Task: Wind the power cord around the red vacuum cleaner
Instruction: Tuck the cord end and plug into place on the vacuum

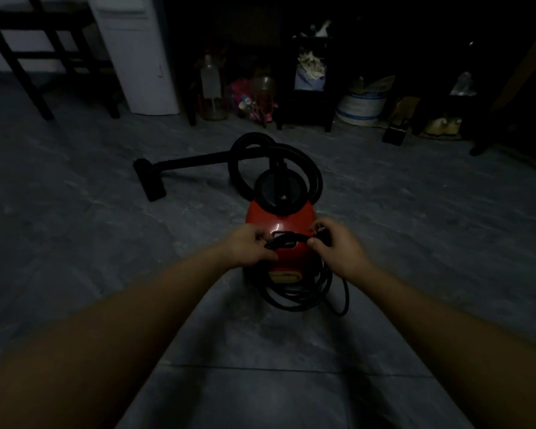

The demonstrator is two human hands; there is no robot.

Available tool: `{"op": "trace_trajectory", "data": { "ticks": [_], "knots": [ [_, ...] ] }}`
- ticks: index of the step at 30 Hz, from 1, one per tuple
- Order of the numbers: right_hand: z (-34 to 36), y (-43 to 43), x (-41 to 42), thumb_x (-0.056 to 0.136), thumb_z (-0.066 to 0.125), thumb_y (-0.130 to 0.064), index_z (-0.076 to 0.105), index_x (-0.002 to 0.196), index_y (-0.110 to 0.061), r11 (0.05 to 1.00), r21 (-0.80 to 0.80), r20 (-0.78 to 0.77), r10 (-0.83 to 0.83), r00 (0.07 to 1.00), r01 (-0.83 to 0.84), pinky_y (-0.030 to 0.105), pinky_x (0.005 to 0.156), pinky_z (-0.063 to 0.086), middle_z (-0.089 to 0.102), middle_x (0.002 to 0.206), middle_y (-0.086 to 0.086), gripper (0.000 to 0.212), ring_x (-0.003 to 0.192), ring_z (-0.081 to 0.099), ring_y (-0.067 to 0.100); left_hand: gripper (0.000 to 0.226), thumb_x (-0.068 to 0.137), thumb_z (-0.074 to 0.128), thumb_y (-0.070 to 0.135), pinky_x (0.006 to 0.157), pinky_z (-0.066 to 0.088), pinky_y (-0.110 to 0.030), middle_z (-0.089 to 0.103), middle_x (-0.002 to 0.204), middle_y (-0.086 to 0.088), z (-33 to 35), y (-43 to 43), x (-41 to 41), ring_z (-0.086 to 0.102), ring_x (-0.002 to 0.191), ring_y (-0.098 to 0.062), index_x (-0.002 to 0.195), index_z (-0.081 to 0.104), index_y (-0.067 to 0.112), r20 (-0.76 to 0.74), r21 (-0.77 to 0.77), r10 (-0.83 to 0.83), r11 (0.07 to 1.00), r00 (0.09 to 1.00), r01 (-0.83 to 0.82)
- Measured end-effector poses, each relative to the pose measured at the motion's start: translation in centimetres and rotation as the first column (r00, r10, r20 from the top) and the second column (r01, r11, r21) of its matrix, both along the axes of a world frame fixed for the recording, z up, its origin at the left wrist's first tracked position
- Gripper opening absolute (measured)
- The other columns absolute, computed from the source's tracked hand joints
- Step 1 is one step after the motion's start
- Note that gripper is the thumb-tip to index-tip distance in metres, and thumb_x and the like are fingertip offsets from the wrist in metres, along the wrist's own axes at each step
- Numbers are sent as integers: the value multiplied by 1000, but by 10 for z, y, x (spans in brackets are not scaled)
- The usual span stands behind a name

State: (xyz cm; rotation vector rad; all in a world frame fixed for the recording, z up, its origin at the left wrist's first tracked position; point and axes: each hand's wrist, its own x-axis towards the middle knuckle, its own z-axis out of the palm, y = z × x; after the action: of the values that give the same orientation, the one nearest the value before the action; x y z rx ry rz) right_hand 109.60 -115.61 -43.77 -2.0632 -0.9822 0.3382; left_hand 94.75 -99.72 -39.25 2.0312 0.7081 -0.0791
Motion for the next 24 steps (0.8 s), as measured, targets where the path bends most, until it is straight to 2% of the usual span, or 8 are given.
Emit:
{"op": "trace_trajectory", "data": {
  "ticks": [4,8,12,15,17,20,22,24],
  "knots": [
    [-22,0,-6,91,66,-17,57,104,-24,999,-30,-35,13,999,-14,20,73,47,61,89,-16,17,83,60,5,13,81,78,7,77,55,-35,61,76,-3,-21,8,-2,61,78,-21,87,66,8,-11,31,-27,999,1000,27],
    [-19,6,0,89,69,-21,59,108,-22,998,-54,-69,18,997,-22,26,80,52,64,97,-10,21,91,63,9,23,81,77,6,75,57,-33,67,82,-6,-33,17,-2,64,77,-18,104,70,5,29,74,-23,997,999,21],
    [-45,-2,-12,85,74,-21,59,101,-17,998,-55,-109,-36,993,30,30,75,54,67,94,-1,22,86,64,14,16,79,80,10,58,49,-17,62,67,6,-67,18,-5,58,61,-4,92,71,13,117,102,113,987,987,-125],
    [-71,-20,-23,83,77,-21,57,96,-15,984,-176,-100,20,995,-37,35,77,53,66,94,1,25,87,63,19,17,78,81,7,59,48,-14,62,68,3,-108,6,-22,57,61,-6,81,66,16,14,11,94,996,996,-94],
    [-82,-27,-28,84,75,-22,57,95,-17,967,-246,-94,44,995,-66,36,78,54,66,93,0,22,87,64,19,15,78,80,6,66,51,-20,66,76,-3,-120,0,-28,61,68,-11,88,69,10,-71,-40,22,999,997,-25],
    [-92,-29,-27,85,74,-24,59,98,-18,960,-279,-75,-27,997,5,37,80,56,68,96,0,21,89,65,18,19,77,79,4,63,51,-16,68,77,1,-122,-2,-22,64,67,-5,94,71,8,-77,-63,0,998,997,-4],
    [-93,-28,-25,86,73,-24,59,98,-19,964,-250,-49,-104,993,88,34,77,54,69,93,-1,19,87,66,18,16,77,79,3,53,44,-6,64,69,7,-120,-5,-14,59,54,7,88,70,11,-21,-3,23,1000,1000,-23],
    [-92,-23,-24,85,72,-24,58,94,-21,970,-182,-18,-167,986,161,30,71,50,67,86,-5,17,82,65,17,17,79,76,3,51,40,-3,62,70,10,-119,-6,-7,58,54,7,91,71,14,72,89,84,992,994,-90]
  ]
}}
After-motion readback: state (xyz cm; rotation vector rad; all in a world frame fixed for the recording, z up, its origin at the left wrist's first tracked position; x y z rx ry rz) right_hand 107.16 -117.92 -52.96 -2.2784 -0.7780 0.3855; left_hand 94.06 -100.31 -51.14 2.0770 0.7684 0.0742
